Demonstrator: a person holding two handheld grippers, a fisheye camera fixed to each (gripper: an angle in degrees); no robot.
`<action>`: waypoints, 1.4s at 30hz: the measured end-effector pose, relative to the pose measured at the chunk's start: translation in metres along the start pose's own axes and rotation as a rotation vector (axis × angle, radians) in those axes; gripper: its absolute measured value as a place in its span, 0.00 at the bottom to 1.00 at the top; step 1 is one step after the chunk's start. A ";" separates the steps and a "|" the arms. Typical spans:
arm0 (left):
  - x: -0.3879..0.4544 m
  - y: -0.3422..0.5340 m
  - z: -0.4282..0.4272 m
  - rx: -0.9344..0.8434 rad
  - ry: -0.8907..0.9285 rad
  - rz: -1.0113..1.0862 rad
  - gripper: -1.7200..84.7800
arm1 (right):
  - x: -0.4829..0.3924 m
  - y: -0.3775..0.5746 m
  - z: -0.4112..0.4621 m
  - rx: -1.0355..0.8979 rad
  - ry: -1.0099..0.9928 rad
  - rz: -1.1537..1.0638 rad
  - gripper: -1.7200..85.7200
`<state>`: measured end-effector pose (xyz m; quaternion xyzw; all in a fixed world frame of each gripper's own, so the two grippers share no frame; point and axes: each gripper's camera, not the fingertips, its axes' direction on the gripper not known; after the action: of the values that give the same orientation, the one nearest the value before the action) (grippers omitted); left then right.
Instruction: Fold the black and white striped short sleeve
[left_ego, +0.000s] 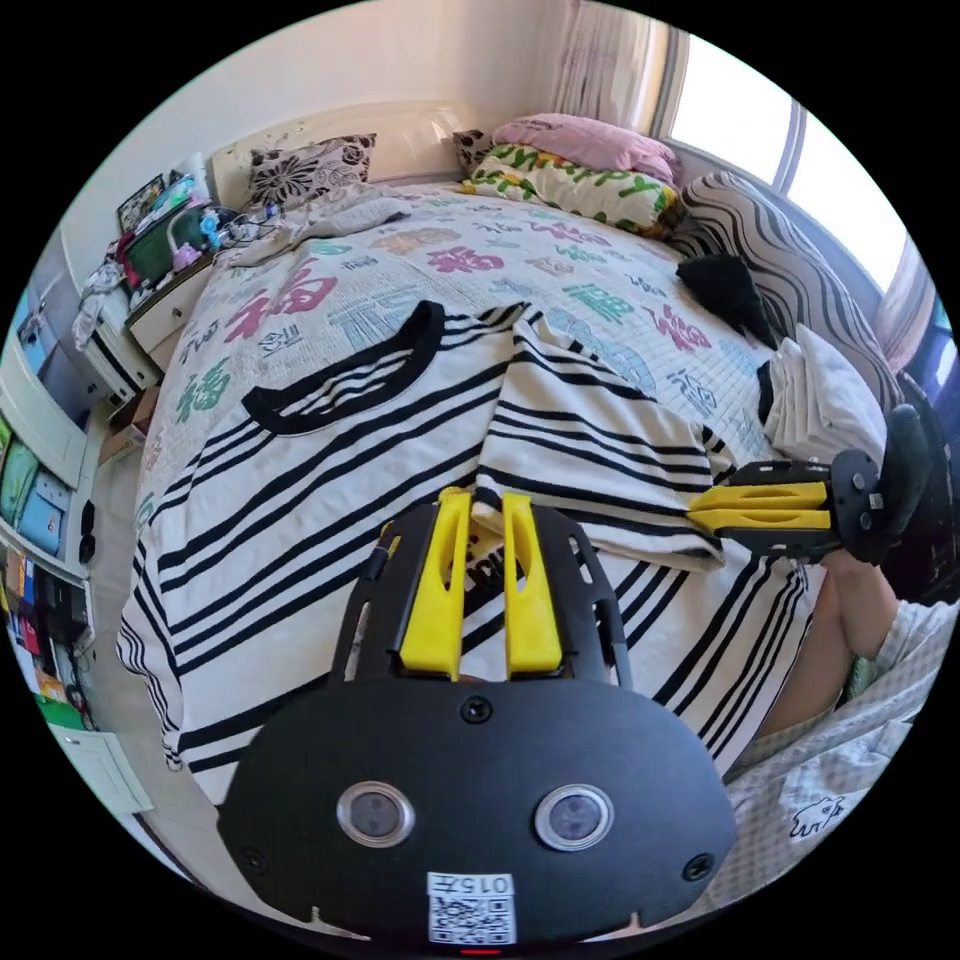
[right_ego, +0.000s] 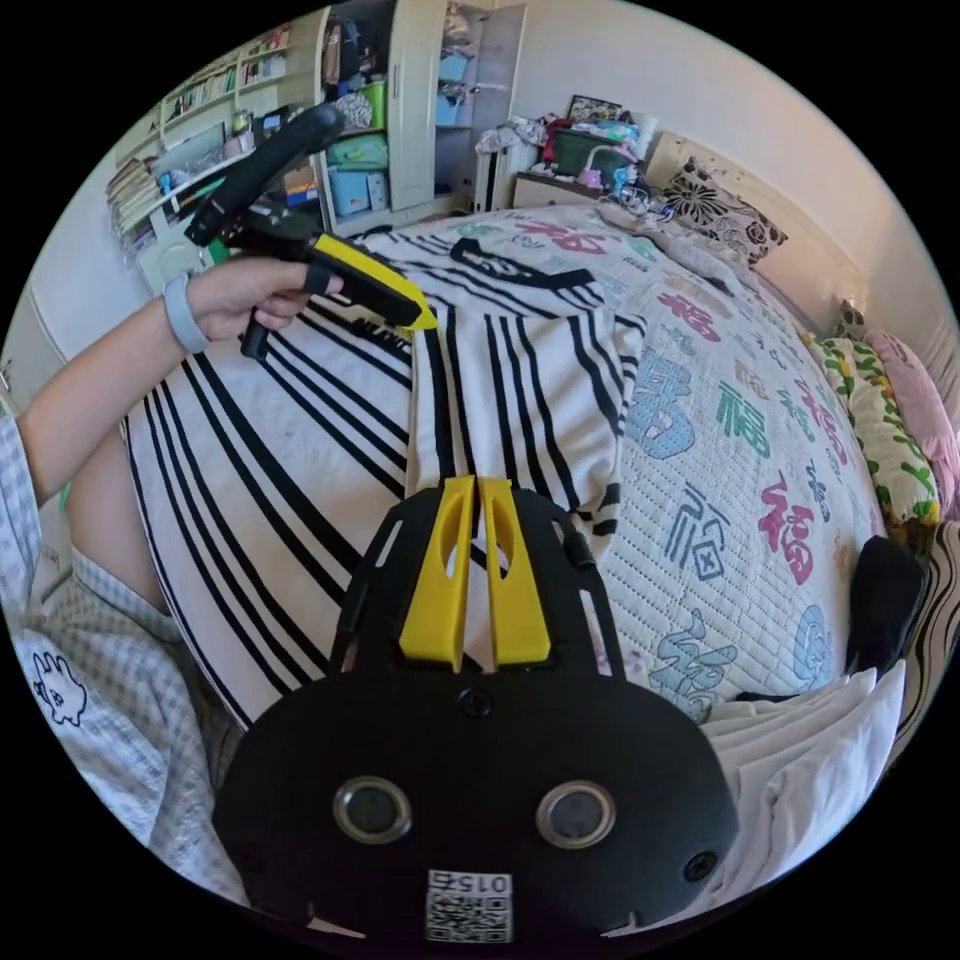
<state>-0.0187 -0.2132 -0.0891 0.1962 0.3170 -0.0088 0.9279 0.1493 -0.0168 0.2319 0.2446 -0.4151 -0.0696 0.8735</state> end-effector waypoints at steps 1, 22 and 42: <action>-0.002 0.001 -0.008 0.027 -0.003 -0.014 0.09 | 0.005 0.001 -0.005 0.023 0.010 0.022 0.03; 0.053 -0.145 0.067 -0.088 -0.029 0.058 0.09 | 0.046 -0.011 0.074 -0.073 0.113 0.205 0.01; -0.044 -0.014 -0.067 -0.061 -0.019 -0.022 0.08 | -0.088 -0.045 0.141 -0.082 0.041 -0.139 0.01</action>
<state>-0.0948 -0.2067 -0.1164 0.1642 0.3103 -0.0110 0.9363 -0.0114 -0.0794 0.2247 0.2384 -0.3760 -0.1421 0.8841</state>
